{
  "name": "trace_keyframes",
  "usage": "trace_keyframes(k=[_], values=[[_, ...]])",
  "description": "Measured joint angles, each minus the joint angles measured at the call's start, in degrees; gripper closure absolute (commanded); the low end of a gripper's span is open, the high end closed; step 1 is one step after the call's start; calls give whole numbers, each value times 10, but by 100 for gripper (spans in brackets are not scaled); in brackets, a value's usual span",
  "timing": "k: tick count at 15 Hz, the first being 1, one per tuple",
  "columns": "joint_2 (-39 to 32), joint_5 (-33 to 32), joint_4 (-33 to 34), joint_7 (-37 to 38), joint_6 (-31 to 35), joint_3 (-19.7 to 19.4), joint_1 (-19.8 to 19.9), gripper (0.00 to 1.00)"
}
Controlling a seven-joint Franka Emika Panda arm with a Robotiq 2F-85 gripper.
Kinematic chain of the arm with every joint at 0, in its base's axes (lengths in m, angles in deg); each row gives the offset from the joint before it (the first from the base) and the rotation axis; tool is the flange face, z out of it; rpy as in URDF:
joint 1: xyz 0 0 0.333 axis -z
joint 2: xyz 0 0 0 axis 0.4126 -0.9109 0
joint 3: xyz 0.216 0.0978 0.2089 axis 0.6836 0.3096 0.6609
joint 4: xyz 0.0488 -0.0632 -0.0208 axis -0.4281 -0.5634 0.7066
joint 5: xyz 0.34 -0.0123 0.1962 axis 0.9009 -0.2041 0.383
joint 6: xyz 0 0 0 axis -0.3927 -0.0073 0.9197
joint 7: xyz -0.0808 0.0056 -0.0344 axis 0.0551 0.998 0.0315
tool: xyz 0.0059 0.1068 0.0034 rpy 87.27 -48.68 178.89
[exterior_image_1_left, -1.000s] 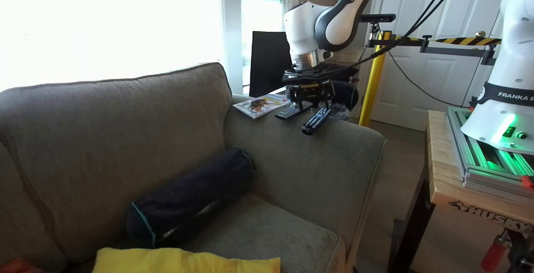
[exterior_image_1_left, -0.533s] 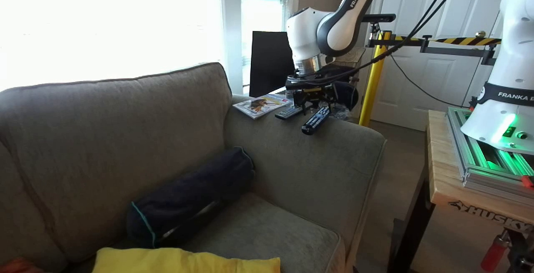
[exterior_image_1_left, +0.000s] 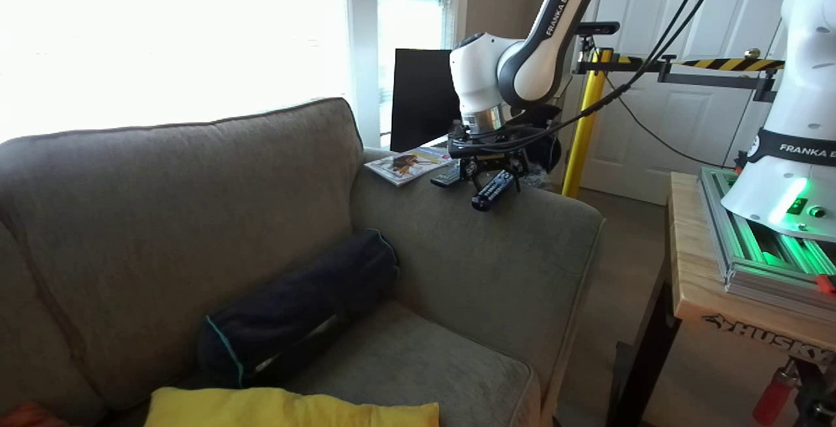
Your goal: Move the black remote and place it in front of the monitor
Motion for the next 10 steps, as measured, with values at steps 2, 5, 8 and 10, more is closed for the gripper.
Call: trace_keyframes(k=[2,5,8,10], values=[[0,0,0,0,5,-3,-3,41],[0,0,0,0,11,-7,-7,63],[0,0,0,0,11,-11,-12,74],[0,0,0,3,11,-13,-14,79]])
